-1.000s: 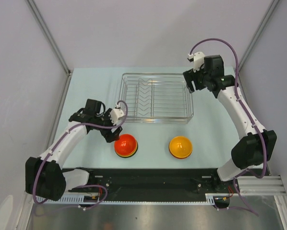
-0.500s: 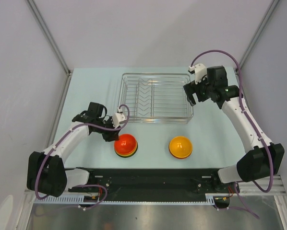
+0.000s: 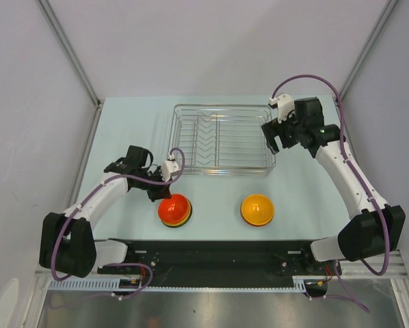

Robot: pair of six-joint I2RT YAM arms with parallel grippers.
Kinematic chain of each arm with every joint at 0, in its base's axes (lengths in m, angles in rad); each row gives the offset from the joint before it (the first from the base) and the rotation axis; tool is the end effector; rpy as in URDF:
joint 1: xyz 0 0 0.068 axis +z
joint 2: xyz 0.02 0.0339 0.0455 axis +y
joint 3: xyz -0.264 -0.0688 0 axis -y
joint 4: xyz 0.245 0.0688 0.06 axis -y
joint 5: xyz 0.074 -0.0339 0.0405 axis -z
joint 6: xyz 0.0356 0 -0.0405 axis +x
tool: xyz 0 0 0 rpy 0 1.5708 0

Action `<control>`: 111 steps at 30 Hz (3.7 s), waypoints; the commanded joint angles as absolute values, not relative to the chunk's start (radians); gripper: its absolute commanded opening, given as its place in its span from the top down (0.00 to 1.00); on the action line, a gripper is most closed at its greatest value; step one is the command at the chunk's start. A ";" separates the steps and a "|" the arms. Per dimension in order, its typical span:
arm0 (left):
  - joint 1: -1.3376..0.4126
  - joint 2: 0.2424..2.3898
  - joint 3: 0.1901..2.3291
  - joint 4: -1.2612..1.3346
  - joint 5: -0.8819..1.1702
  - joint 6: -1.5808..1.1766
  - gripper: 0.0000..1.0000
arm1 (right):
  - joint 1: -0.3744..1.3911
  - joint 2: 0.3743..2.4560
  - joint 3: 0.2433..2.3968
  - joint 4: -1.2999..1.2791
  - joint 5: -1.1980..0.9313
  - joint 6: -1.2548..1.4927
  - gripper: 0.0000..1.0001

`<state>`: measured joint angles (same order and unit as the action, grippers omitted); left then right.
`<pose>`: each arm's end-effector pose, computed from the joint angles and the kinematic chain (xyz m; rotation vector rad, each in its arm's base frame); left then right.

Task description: Load the bowls into the dish rack

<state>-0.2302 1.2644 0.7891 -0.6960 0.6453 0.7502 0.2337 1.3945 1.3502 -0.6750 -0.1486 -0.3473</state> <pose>0.2147 -0.0723 0.2121 1.3346 2.1392 -0.6819 0.2938 0.0754 0.3505 -0.7273 2.1640 0.1108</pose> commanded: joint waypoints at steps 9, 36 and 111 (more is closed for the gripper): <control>-0.224 1.206 0.827 -0.706 0.699 0.718 1.00 | 0.241 1.376 1.368 -0.653 -0.178 -0.327 0.04; -0.227 1.138 1.037 -0.546 0.597 0.447 1.00 | 0.296 1.479 1.528 -0.750 -0.615 -0.269 0.00; -0.342 1.514 1.336 -0.364 0.460 0.222 1.00 | 0.707 1.790 1.730 -0.498 -0.034 -0.228 0.44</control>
